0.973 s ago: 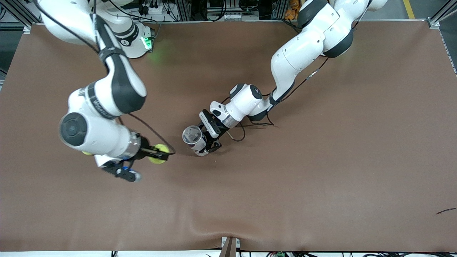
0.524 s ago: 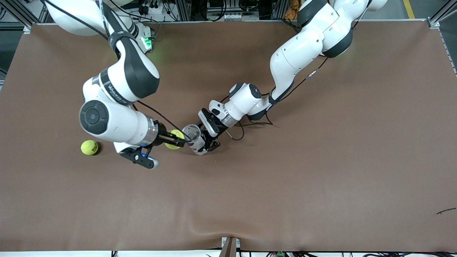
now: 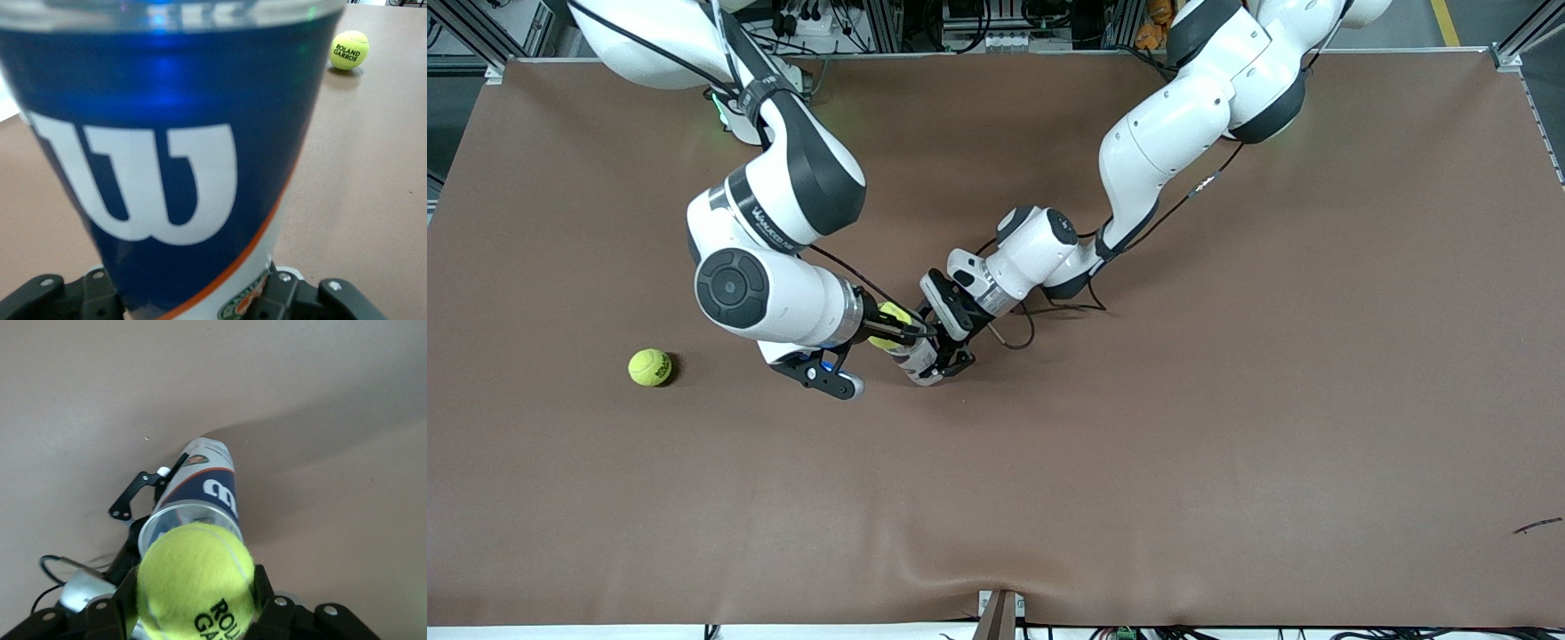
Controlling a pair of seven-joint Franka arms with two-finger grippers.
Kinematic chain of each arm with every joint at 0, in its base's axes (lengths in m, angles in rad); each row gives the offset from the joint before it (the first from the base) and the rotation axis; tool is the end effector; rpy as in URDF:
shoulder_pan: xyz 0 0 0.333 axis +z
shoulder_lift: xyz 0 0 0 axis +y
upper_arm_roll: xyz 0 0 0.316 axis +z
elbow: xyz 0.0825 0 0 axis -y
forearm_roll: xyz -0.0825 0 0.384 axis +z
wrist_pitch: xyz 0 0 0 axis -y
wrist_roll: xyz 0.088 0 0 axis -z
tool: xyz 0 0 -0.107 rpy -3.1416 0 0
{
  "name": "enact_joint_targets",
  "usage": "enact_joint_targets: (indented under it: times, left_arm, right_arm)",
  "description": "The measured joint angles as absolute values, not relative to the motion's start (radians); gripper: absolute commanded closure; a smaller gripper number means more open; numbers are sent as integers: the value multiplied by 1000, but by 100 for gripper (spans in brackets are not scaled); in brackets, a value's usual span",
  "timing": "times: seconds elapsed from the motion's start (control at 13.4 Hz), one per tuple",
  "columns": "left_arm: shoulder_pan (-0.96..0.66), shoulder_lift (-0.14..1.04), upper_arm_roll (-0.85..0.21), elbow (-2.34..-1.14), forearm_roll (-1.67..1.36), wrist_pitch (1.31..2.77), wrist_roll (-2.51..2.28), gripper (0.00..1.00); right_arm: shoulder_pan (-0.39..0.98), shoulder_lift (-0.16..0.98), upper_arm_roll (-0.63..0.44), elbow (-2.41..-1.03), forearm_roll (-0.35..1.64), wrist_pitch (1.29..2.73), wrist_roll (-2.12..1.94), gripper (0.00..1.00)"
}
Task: Insert tennis ball vertically with right arm
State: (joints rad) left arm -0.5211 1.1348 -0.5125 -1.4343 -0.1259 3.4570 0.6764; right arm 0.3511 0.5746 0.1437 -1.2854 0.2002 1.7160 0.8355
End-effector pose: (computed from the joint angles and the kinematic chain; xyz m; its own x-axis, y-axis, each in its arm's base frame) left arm 0.4993 -0.5600 0.1667 0.2580 -0.4805 0.8382 -0.8638 -0.5034 -0.0227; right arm 0.6218 0.3314 0.4108 0.8841 -0.3632 -0.2939 -0.3995 -0.9139 -0.0724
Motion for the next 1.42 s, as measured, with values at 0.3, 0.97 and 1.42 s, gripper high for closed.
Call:
enact_joint_targets:
  times: [0.3, 0.97, 1.42]
  left_arm:
    - [-521, 1135, -513, -1434, -126, 3457, 676, 32]
    - [-524, 1135, -515, -1435, -126, 3457, 676, 26]
    - [-525, 1135, -516, -1433, -126, 3459, 669, 8]
  right_arm:
    - [366, 576, 147, -1297, 200, 1736, 891, 0]
    - [167, 546, 115, -1252, 178, 1685, 741, 0]
    - [-89, 596, 103, -1345, -35, 1659, 219, 0]
